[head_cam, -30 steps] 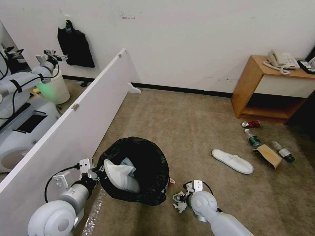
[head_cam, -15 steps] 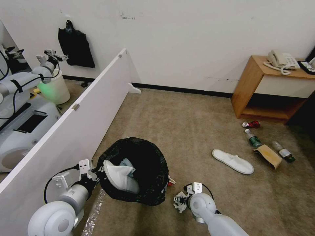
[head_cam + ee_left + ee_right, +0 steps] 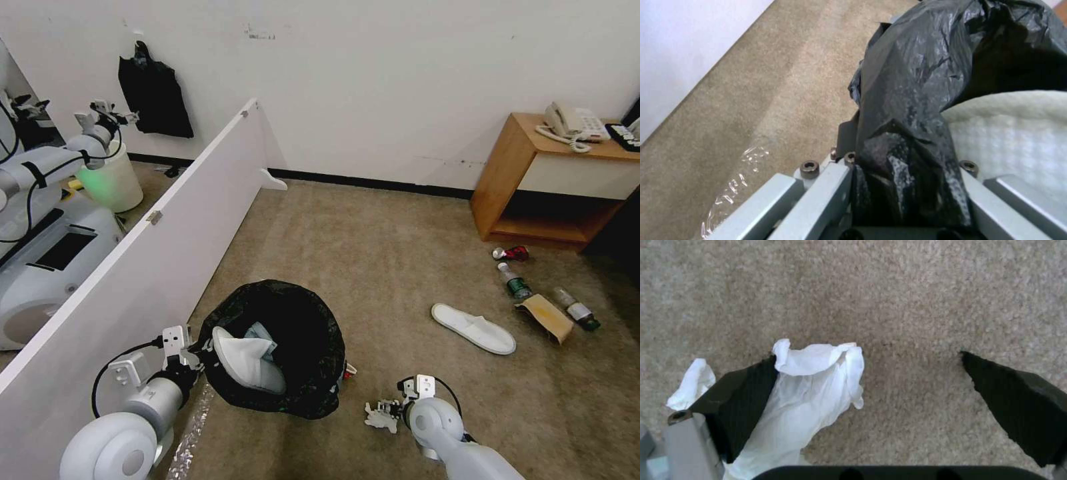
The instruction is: Pick up the trash bin, then pick up the garbage from the floor and place it into the trash bin.
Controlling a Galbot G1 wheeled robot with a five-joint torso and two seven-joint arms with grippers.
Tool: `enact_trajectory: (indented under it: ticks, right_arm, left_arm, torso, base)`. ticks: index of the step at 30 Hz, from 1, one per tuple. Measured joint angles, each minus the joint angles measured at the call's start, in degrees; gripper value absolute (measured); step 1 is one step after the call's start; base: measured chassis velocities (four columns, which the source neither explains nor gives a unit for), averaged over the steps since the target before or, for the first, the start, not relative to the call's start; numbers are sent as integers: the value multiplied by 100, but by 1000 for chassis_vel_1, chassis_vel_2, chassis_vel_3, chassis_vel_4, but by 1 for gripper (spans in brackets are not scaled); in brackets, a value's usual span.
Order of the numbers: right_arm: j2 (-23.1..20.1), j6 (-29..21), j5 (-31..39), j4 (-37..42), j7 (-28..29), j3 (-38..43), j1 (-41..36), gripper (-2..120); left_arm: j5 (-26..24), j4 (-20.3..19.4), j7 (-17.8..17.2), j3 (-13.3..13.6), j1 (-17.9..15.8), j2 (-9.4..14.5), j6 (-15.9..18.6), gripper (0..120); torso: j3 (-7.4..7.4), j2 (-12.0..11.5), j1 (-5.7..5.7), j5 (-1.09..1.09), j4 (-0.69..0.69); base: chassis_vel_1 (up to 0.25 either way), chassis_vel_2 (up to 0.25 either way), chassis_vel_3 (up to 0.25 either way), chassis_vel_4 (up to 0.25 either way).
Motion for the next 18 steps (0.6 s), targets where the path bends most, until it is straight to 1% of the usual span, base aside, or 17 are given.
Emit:
enact_trajectory:
  ticks: [7,18]
  right_arm:
    - [116,8,-72,-22,20,4,-30,100]
    - [207,14,-82,31,38,-49,-83,100]
  left_arm:
    - [2,-34,13,-42,49,9,-35,4]
    - [22,-48,41,-50,80,8,-69,4]
  torso:
    - [0,0,0,-6,-3]
    - [0,0,0,-5,-2]
  base:
    - [0,0,0,0]
    - [0,0,0,0]
